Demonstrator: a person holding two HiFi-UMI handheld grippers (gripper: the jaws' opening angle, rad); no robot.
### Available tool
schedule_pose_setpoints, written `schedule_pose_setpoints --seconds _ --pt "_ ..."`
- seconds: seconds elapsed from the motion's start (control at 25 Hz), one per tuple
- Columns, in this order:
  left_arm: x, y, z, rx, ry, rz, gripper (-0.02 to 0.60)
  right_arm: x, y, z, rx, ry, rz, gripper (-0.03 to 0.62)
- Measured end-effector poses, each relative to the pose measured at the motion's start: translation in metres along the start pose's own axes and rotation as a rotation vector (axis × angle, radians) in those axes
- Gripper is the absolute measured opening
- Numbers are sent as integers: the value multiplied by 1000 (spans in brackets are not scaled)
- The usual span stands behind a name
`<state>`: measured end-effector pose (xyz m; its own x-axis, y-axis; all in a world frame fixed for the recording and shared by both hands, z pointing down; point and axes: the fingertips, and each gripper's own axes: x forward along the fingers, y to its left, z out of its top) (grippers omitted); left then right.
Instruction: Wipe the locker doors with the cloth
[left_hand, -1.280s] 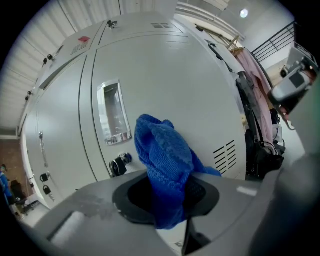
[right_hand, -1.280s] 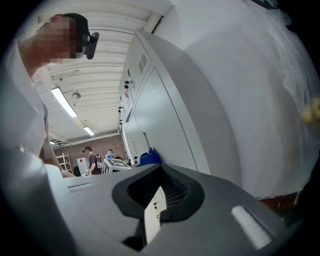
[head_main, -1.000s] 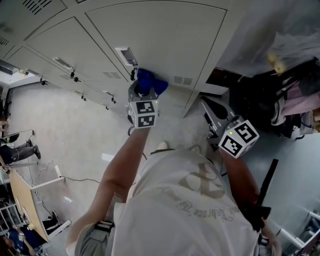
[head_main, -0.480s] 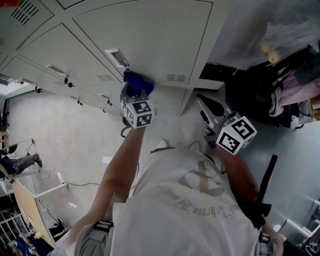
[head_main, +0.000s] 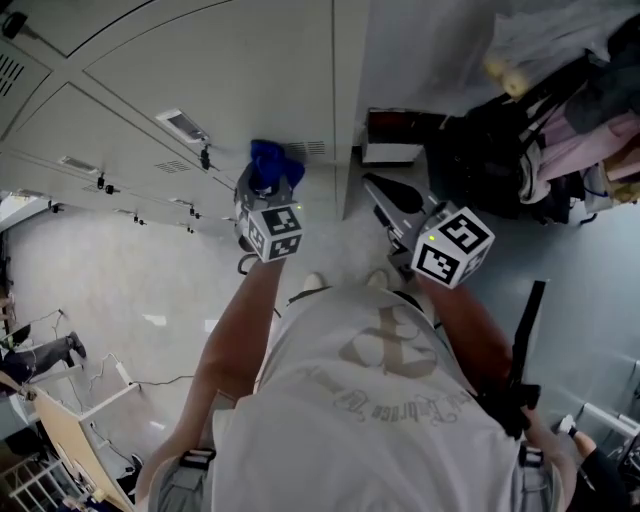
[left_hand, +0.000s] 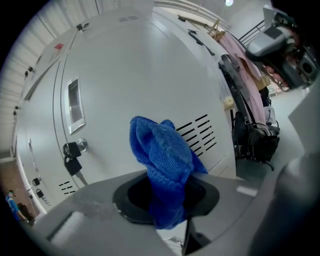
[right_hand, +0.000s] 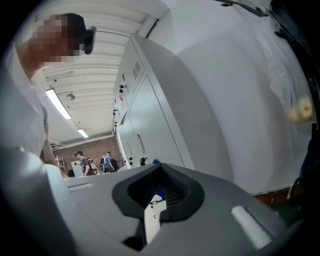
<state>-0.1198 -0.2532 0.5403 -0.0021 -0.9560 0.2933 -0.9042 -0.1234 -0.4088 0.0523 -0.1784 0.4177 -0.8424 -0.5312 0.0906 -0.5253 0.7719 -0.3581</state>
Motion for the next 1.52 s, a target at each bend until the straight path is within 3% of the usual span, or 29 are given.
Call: schedule_pose_setpoints --seconds 0.12,0.2,0.4,0.72,1.04,1.2,1.28,1.4,1.52 --pt "1 2 17 56 -18 13 114 6 -7 0 -8 -9 22 7" --pt "-3 -2 23 53 -5 46 114 -2 -13 3 -3 -12 43 7" --pt "-2 -26 28 44 -5 32 114 -28 -28 7 6 -10 32 6" --pt "-8 -60 44 72 2 70 114 -55 -42 7 17 -9 101 7" --pt "5 -115 59 9 -27 -37 115 -75 -68 5 47 -4 93 7" --pt "-1 -166 80 30 -103 -258 114 -78 -73 3 64 -7 110 7" --pt "-9 -180 94 23 -143 -335 114 -77 -73 3 70 -11 122 6" --pt "-28 -174 95 -63 -149 -343 114 -75 -67 3 58 -7 159 7" --pt "-55 -147 84 -216 -127 -308 115 -72 -56 0 28 -3 220 8"
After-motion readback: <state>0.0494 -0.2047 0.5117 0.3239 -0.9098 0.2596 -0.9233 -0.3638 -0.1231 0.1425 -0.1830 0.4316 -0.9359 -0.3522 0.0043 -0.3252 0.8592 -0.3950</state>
